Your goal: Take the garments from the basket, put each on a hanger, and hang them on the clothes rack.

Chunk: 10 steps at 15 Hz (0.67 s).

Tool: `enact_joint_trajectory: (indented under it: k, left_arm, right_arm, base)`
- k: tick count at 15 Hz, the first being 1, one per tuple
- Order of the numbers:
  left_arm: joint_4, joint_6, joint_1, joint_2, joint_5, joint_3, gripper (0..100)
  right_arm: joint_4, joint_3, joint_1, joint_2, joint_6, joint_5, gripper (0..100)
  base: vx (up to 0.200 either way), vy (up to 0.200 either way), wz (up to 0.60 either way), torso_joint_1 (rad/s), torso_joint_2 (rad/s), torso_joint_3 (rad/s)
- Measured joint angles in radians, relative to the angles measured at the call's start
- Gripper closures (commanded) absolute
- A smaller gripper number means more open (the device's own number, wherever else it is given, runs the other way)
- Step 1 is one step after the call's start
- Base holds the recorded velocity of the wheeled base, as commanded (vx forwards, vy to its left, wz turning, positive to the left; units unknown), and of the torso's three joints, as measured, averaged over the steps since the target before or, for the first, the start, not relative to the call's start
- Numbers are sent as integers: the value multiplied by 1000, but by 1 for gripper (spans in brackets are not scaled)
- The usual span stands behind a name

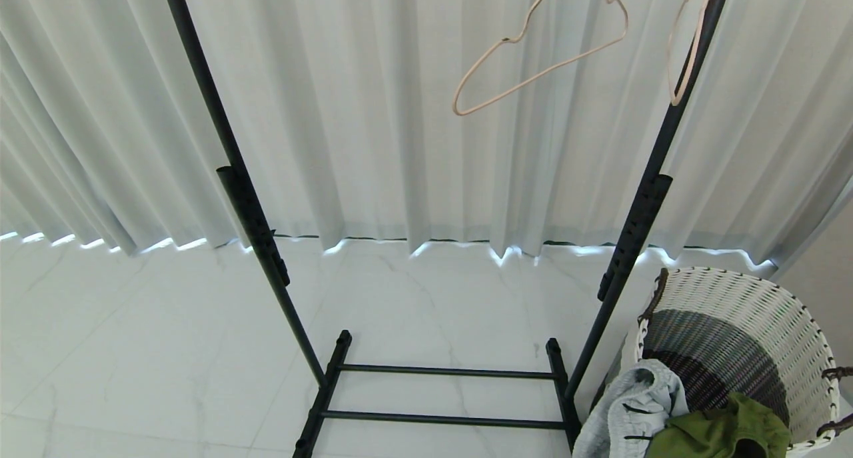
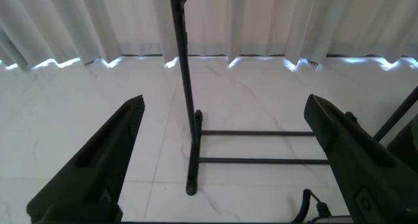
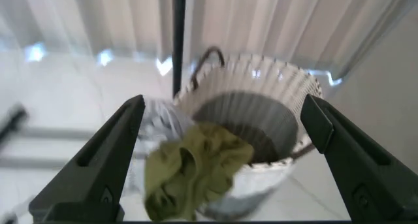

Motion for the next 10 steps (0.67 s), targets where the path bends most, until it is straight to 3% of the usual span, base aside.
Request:
enact_joint_trajectory:
  k: [3,8,10]
  left_arm:
    - [0,-23,0,0,3,0,0]
    - [0,-34,-1,0,6,-1,0]
    - [0,-33,0,0,6,-1,0]
  right_arm:
    - [16,-69,15,275,-214,-4,0]
    - [5,-80,-20,730,-659,-33,0]
    - [-120,-20,-43,855,-724,-37,0]
  base:
    - [0,0,0,0,0,0]
    - [0,0,0,0,0,0]
    - [0,0,0,0,0,0]
